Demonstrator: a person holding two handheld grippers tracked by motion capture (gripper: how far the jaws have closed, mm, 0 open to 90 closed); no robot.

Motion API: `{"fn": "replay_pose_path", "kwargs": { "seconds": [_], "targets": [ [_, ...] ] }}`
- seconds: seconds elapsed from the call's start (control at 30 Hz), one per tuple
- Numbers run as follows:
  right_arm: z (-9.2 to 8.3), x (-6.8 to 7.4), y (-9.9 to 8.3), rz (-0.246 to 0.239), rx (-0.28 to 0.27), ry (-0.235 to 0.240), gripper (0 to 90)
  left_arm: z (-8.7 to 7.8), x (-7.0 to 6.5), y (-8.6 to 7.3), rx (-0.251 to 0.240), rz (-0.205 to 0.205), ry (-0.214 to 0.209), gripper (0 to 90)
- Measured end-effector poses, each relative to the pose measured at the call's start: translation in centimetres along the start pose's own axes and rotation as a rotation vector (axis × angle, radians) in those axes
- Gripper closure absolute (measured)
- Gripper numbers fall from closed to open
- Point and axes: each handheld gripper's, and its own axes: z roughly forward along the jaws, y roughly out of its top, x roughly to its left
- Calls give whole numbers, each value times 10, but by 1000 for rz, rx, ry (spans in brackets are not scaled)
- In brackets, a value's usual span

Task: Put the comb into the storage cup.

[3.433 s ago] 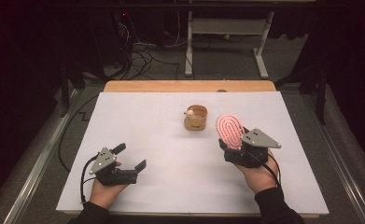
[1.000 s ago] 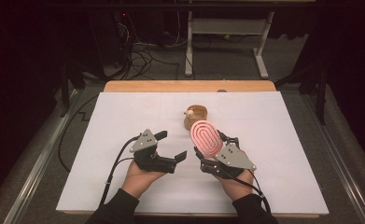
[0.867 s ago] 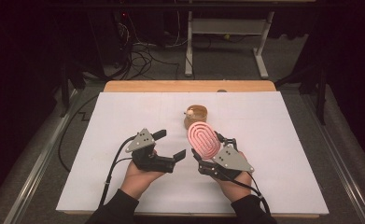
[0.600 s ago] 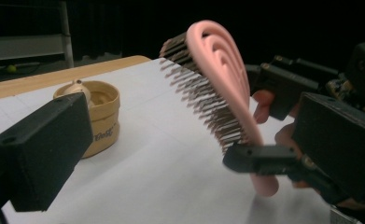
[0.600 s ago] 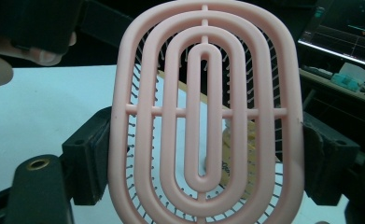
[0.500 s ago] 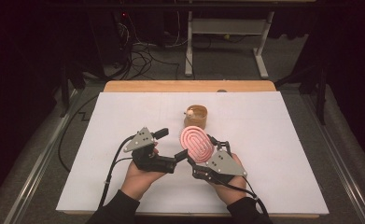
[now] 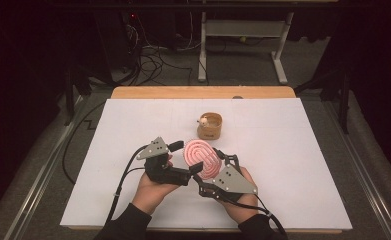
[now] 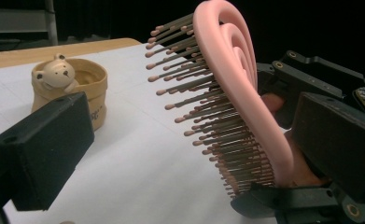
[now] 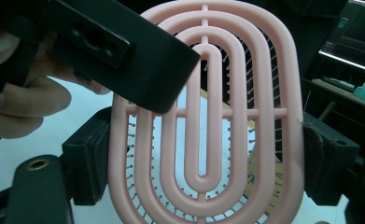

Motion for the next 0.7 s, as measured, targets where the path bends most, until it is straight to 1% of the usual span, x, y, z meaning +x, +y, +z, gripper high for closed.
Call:
{"fn": "replay_pose_path", "kwargs": {
  "seconds": [0.13, 0.17, 0.2, 0.27, 0.37, 0.43, 0.47, 0.6, 0.67, 0.7],
  "targets": [
    [0, 2, 1, -10, -2, 3, 203, -1, 0, 0, -3, 1, -5, 51],
    [0, 2, 1, -10, -2, 3, 203, -1, 0, 0, -4, 6, -10, 51],
    [1, 4, 1, -12, -1, 3, 203, -2, -1, 0, -9, 3, -16, 87],
    [1, 4, 1, -12, -1, 4, 203, -2, -1, 1, -12, -1, -17, 88],
    [0, 5, 1, -15, 1, 7, 203, -3, 0, 0, -15, -9, -29, 141],
    [0, 5, 1, -21, 1, 6, 203, -2, 1, -1, -9, -19, -37, 142],
    [0, 4, 1, -20, -2, -1, 203, -2, 2, -1, -6, -26, -51, 173],
    [-1, 3, 2, -19, 2, -5, 203, -1, 2, -1, 1, -32, -56, 174],
    [-1, 3, 1, -18, 2, -7, 203, -2, 2, -2, 3, -27, -46, 174],
    [-1, 3, 1, -22, 5, -8, 203, -2, 2, -2, 2, -27, -48, 207]
  ]
}}
